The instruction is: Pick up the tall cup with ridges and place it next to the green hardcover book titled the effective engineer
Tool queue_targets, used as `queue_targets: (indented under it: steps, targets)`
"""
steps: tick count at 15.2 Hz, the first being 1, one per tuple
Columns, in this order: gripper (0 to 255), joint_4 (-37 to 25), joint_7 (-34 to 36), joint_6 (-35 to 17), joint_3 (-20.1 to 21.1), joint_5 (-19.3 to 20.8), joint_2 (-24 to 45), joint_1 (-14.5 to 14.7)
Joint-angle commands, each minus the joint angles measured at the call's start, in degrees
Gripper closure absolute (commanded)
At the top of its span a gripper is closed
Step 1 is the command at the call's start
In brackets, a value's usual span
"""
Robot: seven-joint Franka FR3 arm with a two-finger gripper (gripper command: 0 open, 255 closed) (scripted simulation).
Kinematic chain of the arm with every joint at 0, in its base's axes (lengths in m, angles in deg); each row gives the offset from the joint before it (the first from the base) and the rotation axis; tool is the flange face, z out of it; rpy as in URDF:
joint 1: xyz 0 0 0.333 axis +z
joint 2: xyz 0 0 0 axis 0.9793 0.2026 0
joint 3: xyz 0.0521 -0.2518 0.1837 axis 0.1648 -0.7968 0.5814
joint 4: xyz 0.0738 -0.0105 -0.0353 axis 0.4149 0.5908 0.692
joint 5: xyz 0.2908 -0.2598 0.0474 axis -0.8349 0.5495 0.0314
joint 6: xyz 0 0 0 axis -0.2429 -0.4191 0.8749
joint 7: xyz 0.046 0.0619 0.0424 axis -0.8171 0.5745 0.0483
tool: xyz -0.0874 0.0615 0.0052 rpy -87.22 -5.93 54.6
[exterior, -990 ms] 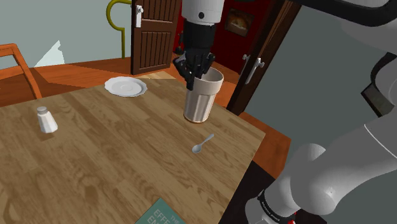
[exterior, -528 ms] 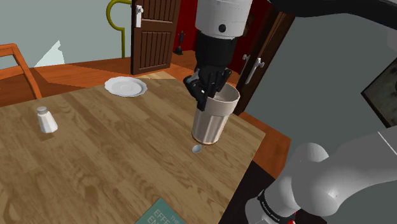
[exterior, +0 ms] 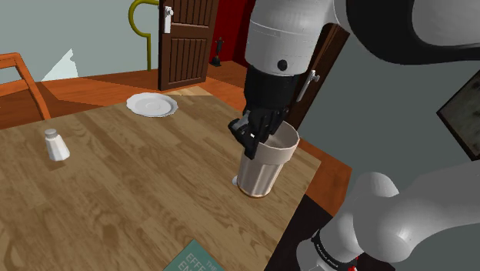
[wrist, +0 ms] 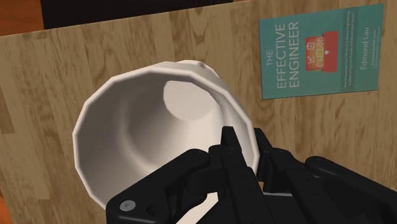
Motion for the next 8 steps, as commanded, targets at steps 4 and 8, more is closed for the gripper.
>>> queue_targets:
  steps: [4, 8]
  targets:
    - [255, 4.52, 0.02, -3.75, 0.36, -0.48, -0.86, 0.31]
    - [255, 7.87, 0.03, -6.74, 0.69, -0.81, -1.24, 0.52]
